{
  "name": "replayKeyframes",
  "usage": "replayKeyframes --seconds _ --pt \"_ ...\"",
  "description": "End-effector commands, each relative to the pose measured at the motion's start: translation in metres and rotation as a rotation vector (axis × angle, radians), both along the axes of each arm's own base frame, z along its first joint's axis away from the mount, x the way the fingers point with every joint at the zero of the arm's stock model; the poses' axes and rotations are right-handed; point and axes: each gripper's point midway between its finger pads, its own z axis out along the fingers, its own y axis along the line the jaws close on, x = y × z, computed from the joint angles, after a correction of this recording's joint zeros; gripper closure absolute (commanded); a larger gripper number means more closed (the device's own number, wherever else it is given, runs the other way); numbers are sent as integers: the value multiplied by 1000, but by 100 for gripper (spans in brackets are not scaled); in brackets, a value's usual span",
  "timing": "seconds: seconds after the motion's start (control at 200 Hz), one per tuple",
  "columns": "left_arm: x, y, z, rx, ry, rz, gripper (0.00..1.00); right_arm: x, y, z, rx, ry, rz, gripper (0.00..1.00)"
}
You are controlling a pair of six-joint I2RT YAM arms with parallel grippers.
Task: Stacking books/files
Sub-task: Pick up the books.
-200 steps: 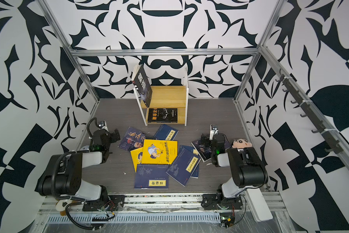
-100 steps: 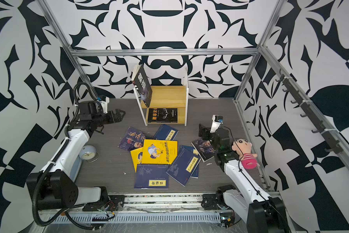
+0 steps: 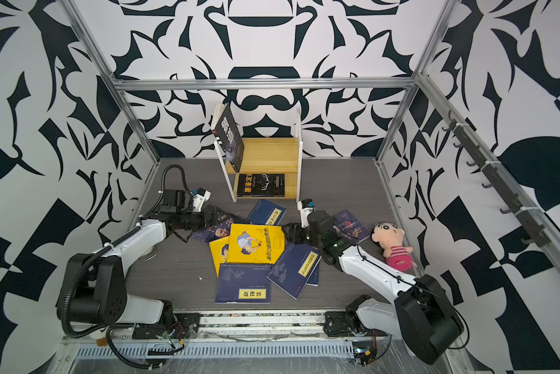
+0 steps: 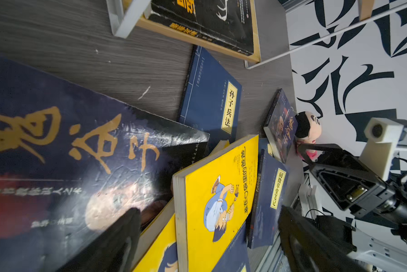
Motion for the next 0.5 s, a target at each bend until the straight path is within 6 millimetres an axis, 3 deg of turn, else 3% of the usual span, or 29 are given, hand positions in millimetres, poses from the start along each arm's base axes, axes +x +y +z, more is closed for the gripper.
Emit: replayKeyframes --seconds 0.0,0.17,0.495 --pt "2 -5 -4 -44 12 13 6 3 19 1 64 25 6 44" --pt "2 -8 -13 -41 21 13 9 -3 37 -29 68 89 41 52" --pt "6 -27 -37 -22 117 -21 14 2 44 -66 65 153 30 55"
